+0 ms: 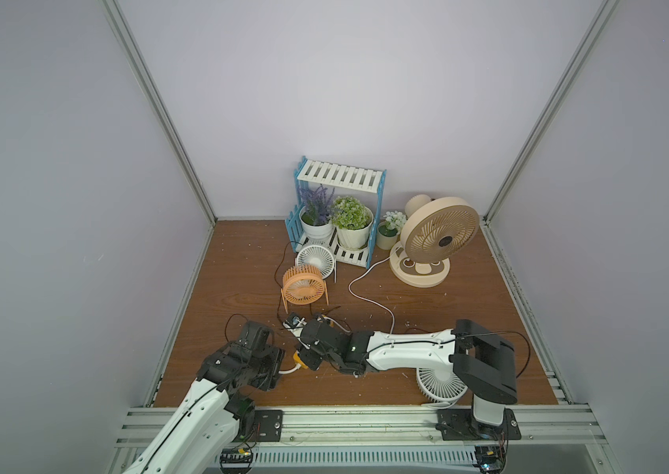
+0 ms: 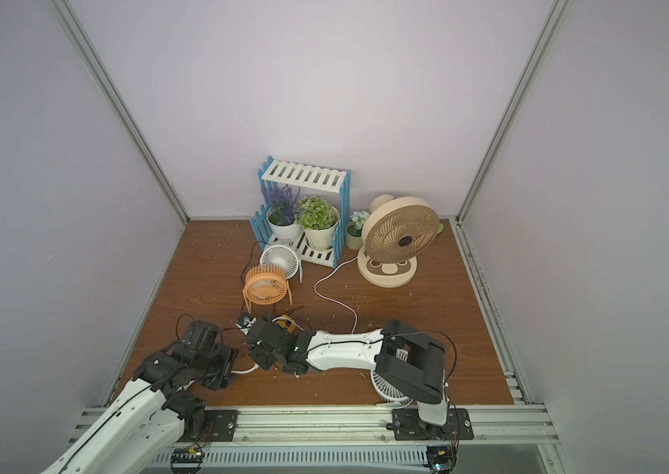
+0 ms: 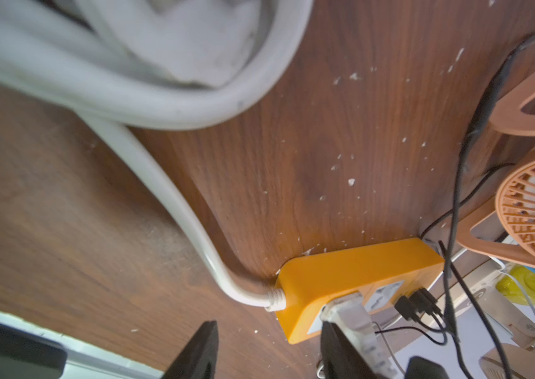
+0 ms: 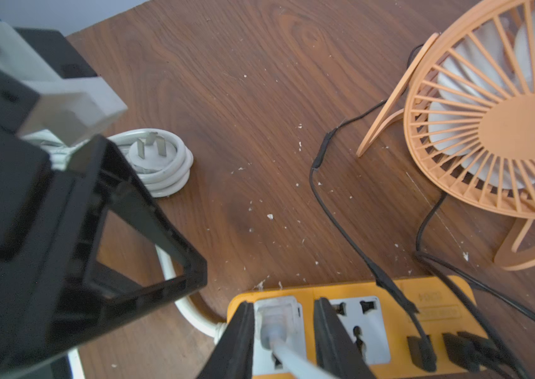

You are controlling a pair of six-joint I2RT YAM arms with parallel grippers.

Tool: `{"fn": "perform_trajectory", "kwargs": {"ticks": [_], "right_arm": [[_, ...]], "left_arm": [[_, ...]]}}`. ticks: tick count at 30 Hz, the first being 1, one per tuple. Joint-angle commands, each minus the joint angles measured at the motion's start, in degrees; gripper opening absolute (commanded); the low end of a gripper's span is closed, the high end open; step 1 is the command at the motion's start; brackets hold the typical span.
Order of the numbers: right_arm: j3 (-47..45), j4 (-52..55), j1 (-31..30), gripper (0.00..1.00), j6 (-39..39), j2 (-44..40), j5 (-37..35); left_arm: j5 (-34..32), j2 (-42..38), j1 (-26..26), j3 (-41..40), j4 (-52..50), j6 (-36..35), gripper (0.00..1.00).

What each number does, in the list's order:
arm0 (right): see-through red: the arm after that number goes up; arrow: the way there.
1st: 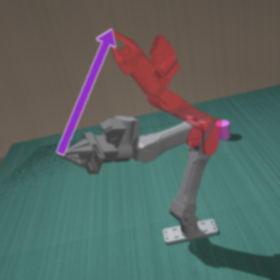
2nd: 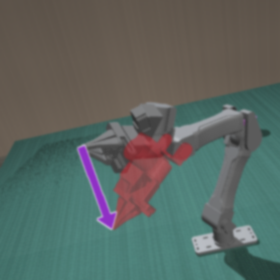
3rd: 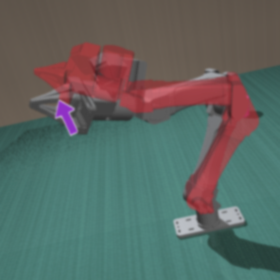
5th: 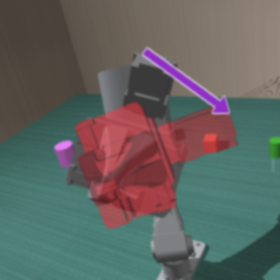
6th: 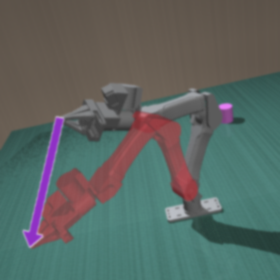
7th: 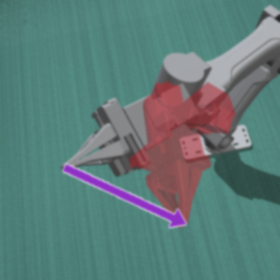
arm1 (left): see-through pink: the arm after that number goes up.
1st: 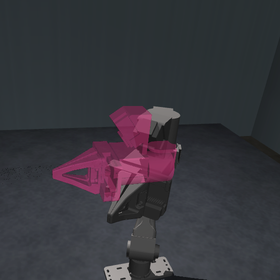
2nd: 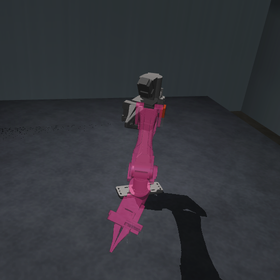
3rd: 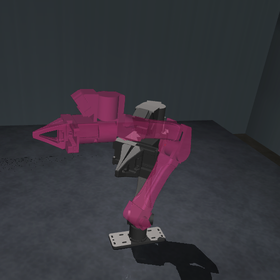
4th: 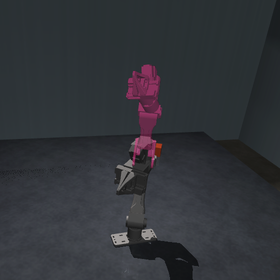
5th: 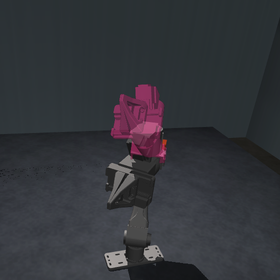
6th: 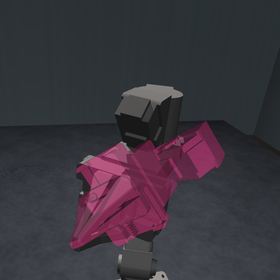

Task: Unplug the desk fan from the power strip
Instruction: Remove the plug from the socket.

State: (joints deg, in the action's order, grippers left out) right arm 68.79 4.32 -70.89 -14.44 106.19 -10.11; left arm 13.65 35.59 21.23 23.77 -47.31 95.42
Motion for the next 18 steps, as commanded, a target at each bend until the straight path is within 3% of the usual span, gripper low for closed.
{"fn": "perform_trajectory", "kwargs": {"ticks": [1,18], "right_arm": [[0.6,-0.1,-0.1,0.32,-0.9,0.8,0.1],[1.0,0.3,-0.1,0.27,-1.0,1.2,2.9]], "left_arm": [[1.4,-1.8,0.8,-1.2,-0.4,1.2,0.53],[8.8,-1.7,1.6,-6.9,11.7,0.4,0.5]]}}
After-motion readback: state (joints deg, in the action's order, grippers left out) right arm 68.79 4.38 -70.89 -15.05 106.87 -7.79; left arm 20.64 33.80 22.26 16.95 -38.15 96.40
